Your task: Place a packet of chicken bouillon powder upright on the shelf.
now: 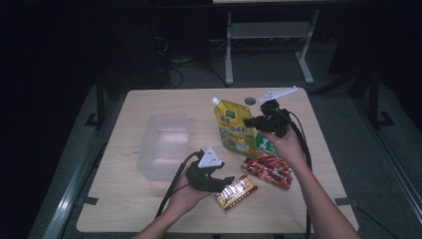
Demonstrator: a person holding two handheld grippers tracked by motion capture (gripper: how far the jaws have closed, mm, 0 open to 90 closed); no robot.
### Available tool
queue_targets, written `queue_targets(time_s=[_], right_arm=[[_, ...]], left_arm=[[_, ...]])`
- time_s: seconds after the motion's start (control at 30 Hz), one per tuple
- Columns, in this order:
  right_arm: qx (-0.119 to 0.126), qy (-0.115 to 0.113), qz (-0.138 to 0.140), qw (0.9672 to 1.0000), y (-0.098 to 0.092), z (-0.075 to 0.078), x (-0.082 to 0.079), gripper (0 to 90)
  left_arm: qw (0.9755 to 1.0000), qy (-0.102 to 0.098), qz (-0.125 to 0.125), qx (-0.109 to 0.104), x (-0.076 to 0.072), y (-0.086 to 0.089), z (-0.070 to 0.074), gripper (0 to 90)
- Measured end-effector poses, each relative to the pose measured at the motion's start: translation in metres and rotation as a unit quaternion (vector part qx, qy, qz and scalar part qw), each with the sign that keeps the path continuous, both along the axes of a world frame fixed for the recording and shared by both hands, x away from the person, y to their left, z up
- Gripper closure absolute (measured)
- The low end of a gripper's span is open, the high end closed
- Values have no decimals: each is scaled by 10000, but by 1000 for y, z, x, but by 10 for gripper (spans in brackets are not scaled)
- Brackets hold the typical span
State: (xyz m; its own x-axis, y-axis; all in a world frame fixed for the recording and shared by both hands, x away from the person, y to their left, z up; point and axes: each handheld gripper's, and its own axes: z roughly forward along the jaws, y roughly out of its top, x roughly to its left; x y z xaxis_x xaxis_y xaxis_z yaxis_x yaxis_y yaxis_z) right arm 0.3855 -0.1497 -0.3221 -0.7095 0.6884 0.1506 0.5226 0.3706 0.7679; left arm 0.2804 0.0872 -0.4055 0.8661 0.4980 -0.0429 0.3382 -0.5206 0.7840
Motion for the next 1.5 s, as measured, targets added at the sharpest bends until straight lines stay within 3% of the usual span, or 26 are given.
queue_targets(time_s=[0.47,0.63,0.77,0.87,1.27,1.5], right_arm=[[134,-135,171,9997,16,26,-4,900],[112,-312,357,9988,30,36,-8,900],[177,-282,425,9985,38,41,-10,900],[226,-352,512,9978,46,47,-11,900],[286,-510,806,9950,82,60,-13,900],[417,-536,947,9932,106,64,-10,900]], left_arm=[[9998,-91,-161,-18,-21,10,-4,356],[9997,-36,-206,-118,-30,14,-5,351],[9996,-28,-201,-197,-36,14,-7,347],[9996,-123,-244,-112,-38,15,-8,343],[9996,-63,-168,-196,-42,21,-13,335],[9996,-105,-242,-131,-43,23,-13,336]])
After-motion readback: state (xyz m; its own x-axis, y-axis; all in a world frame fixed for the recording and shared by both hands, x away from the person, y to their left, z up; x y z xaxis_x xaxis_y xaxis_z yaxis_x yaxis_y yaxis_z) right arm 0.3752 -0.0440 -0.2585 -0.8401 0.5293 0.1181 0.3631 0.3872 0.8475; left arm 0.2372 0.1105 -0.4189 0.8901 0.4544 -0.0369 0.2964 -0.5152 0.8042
